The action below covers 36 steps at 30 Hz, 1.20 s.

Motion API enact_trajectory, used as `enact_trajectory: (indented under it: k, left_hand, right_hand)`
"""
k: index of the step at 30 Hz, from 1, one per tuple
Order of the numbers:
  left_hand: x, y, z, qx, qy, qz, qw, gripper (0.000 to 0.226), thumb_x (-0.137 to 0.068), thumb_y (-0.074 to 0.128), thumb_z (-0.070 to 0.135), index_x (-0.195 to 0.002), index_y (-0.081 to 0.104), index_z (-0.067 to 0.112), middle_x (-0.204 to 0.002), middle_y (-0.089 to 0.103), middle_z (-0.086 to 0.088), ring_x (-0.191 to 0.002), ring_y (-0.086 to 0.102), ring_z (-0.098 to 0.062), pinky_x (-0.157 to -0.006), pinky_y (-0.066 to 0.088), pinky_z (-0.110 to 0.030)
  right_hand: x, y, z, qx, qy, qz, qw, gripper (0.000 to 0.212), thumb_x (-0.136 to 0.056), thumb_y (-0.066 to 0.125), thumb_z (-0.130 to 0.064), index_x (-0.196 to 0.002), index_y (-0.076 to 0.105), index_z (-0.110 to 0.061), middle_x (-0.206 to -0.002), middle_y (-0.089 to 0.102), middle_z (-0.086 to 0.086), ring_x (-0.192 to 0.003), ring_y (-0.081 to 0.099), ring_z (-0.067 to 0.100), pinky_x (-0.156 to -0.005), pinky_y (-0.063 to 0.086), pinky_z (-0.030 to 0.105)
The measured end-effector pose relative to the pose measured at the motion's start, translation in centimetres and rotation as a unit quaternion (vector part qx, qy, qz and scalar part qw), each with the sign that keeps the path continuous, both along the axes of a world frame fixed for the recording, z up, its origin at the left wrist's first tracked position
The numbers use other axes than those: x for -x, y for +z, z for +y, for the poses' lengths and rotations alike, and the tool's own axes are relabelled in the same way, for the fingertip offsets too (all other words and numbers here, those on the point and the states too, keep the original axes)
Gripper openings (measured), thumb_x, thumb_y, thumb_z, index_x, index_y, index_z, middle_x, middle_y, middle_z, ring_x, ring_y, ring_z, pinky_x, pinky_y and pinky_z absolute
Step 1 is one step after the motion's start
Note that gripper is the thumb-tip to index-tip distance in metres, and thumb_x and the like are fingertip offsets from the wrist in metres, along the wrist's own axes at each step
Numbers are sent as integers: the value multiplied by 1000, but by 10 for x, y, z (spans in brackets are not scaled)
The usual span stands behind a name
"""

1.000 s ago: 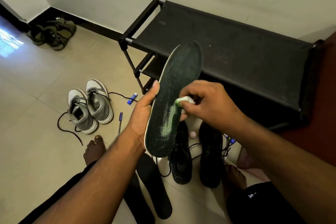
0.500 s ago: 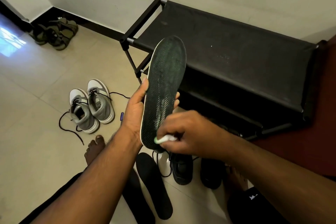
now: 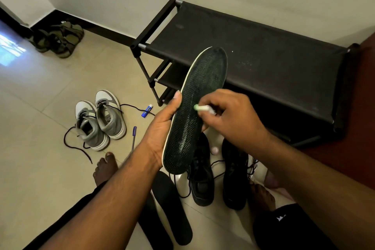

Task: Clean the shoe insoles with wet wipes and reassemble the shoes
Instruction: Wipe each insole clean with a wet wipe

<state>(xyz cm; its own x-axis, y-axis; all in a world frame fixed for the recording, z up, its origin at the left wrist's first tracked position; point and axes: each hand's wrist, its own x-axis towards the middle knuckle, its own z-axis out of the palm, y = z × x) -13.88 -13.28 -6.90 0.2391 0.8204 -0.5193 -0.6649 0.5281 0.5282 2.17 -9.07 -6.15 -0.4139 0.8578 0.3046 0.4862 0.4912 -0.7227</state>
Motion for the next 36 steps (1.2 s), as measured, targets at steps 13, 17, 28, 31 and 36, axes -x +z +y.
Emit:
enact_trajectory:
  k: [13, 17, 28, 31, 36]
  left_hand:
    - [14, -7, 4, 21, 46, 21, 998, 71, -82, 55, 61, -118, 68, 1, -108, 65, -20, -86, 64, -26, -80, 57, -34]
    - [5, -7, 1, 2, 22, -14, 1000, 54, -93, 49, 50, -93, 75, 4, -91, 72, -12, -79, 71, -23, -75, 61, -33]
    - [10, -6, 5, -28, 52, -1, 998, 44, -92, 55, 41, -104, 74, 3, -109, 70, -15, -96, 68, -28, -93, 53, -41]
    - [16, -6, 6, -21, 53, 1, 998, 48, -94, 52, 47, -100, 75, 5, -100, 71, -11, -87, 69, -22, -85, 57, -34]
    - [26, -5, 6, -24, 54, -1, 998, 61, -94, 49, 57, -117, 70, 5, -111, 64, -18, -92, 63, -27, -89, 55, -41]
  right_hand:
    - [26, -4, -49, -58, 188, -48, 979, 9, -85, 64, -22, -90, 71, -19, -81, 65, -5, -73, 60, 12, -58, 51, 34]
    - [10, -2, -20, -36, 69, -41, 996, 9, -84, 66, -23, -90, 71, -18, -82, 64, -6, -73, 59, 11, -62, 52, 37]
    - [-5, 0, 9, 16, 6, -9, 1000, 3, -80, 72, -19, -82, 72, -20, -77, 65, -14, -71, 58, 0, -66, 40, 13]
    - [-2, 1, 4, 79, 78, -14, 994, 8, -78, 75, -11, -82, 74, -17, -76, 66, -13, -68, 58, -4, -62, 38, 7]
    - [-2, 4, 2, 178, 146, -36, 972, 10, -76, 80, -15, -84, 76, -19, -72, 68, -18, -62, 58, -1, -59, 40, 10]
